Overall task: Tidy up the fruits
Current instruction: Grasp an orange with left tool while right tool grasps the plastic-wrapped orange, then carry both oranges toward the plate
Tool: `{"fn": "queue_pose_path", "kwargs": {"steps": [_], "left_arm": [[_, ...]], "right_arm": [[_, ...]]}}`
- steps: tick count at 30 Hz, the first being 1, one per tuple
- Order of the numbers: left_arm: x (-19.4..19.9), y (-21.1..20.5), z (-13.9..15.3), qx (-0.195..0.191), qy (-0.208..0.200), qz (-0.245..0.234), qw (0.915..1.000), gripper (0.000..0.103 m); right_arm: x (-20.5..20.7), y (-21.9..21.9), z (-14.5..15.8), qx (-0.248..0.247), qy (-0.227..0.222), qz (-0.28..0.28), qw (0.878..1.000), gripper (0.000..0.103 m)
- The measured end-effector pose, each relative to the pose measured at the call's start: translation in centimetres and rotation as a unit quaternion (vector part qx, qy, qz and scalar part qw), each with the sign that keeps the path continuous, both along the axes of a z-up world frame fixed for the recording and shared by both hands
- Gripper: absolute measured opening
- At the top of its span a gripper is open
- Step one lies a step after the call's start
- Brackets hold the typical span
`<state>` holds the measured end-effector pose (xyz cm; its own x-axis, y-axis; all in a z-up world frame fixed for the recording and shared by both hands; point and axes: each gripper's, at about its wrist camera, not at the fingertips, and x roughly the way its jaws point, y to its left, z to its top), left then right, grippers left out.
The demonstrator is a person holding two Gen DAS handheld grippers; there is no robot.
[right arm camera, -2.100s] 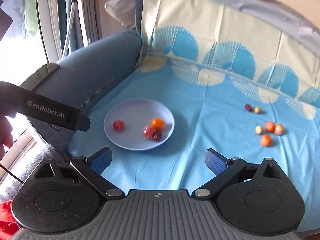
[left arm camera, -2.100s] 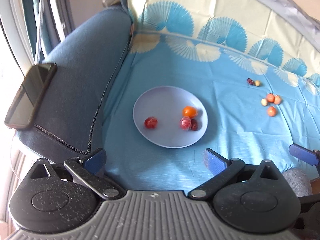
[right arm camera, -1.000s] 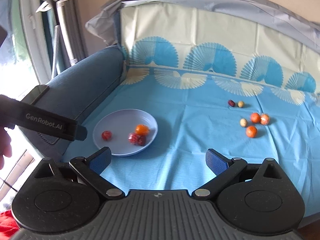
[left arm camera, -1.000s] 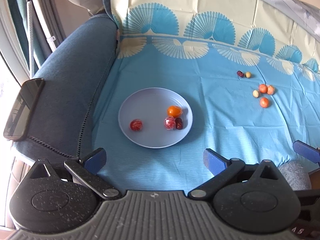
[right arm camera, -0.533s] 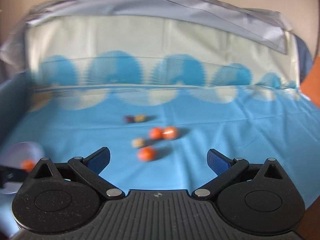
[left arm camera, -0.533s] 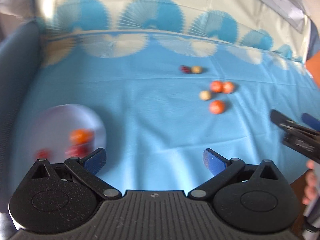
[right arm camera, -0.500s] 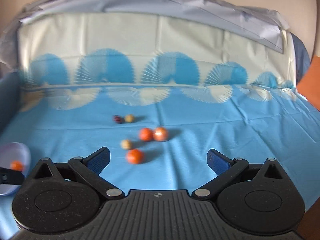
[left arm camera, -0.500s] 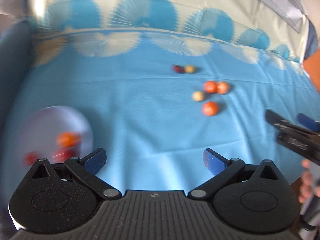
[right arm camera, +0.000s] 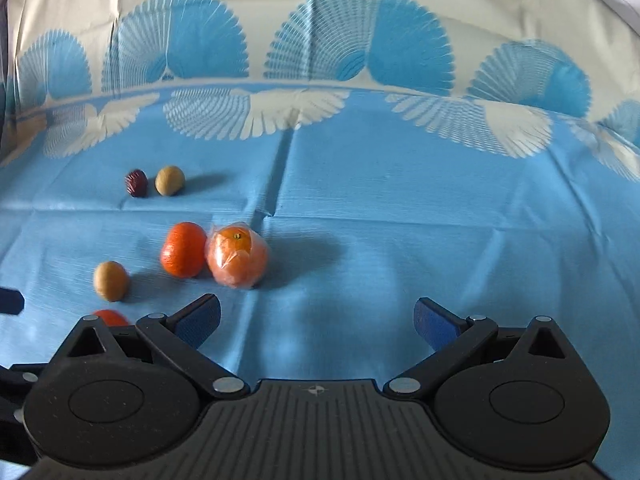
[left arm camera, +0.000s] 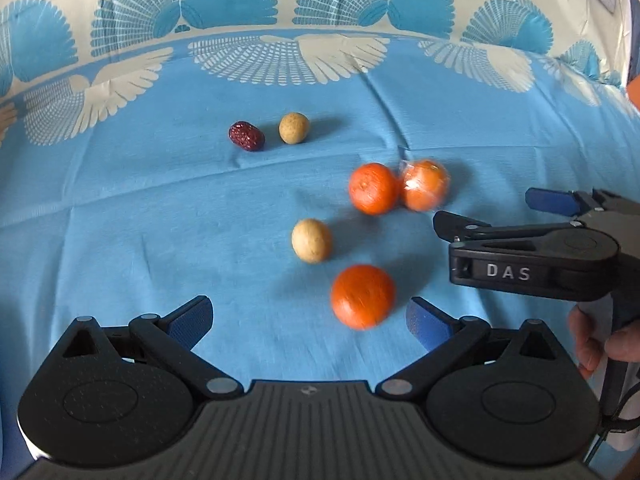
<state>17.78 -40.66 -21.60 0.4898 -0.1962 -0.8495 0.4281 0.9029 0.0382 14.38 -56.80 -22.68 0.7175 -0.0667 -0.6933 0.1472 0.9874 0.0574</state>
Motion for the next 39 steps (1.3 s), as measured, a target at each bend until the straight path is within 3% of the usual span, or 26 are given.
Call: {"fn": "queue_pose_path", "kwargs": {"steps": [4, 6, 7, 8, 9, 11, 16, 20, 24, 28, 32, 39], "left_arm": [[1.1, -0.2, -0.7, -0.019, -0.01, -0.001, 0.9998, 0.102], [0.9, -0.2, -0.5, -0.027, -0.019, -0.013, 0.9994, 0.095], [0.7, -0.3, -0.4, -0.037, -0.017, -0.027, 0.9988, 0.077], [0.4, -0.4, -0.2, -0.048, -0.007, -0.047, 0.9977, 0.048], [0.0, -0.8, -0.1, -0.046, 0.004, -0.063, 0.9969, 0.038], [-0.9, -1.2, 0.2, -0.025, -0.01, -0.069, 0.9972, 0.039], [-1.7, 1.4, 1.8, -0.038, -0.002, -0.066, 0.9971, 0.039], [-2.7, 5.8, 5.7, -0.04, -0.017, -0.051, 0.9978, 0.039], [-4.2, 11.3, 9.6, -0.026, -0.016, -0.019, 0.9993, 0.039], [-6.2, 16.9, 13.8, 0.0, -0.041, 0.018, 0.999, 0.039], [-8.7, 22.4, 17.0, 0.019, -0.07, 0.039, 0.9966, 0.039], [-13.1, 31.7, 19.6, 0.013, -0.064, 0.091, 0.9937, 0.039]], "right_arm": [[2.7, 1.3, -1.2, -0.033, -0.008, 0.028, 0.999, 0.102], [3.2, 1.9, -1.4, -0.047, -0.025, 0.037, 0.998, 0.102], [3.2, 1.9, -1.4, -0.049, -0.032, 0.038, 0.998, 0.102], [3.1, 1.9, -1.4, -0.047, -0.038, 0.039, 0.997, 0.097], [2.9, 2.0, -1.3, -0.041, -0.048, 0.044, 0.997, 0.074], [2.4, 2.7, -0.8, -0.056, -0.056, 0.046, 0.996, 0.039], [0.1, 3.2, 0.2, -0.034, -0.039, -0.042, 0.998, 0.039], [-3.6, 2.5, 3.2, 0.021, -0.065, -0.139, 0.988, 0.039], [-7.5, 4.7, 6.9, 0.033, -0.086, -0.173, 0.981, 0.039], [-11.1, 9.6, 10.9, 0.049, -0.109, -0.143, 0.982, 0.039], [-14.2, 16.5, 14.2, 0.07, -0.119, -0.077, 0.988, 0.039], [-18.3, 28.2, 16.6, 0.091, -0.088, 0.03, 0.991, 0.039]]}}
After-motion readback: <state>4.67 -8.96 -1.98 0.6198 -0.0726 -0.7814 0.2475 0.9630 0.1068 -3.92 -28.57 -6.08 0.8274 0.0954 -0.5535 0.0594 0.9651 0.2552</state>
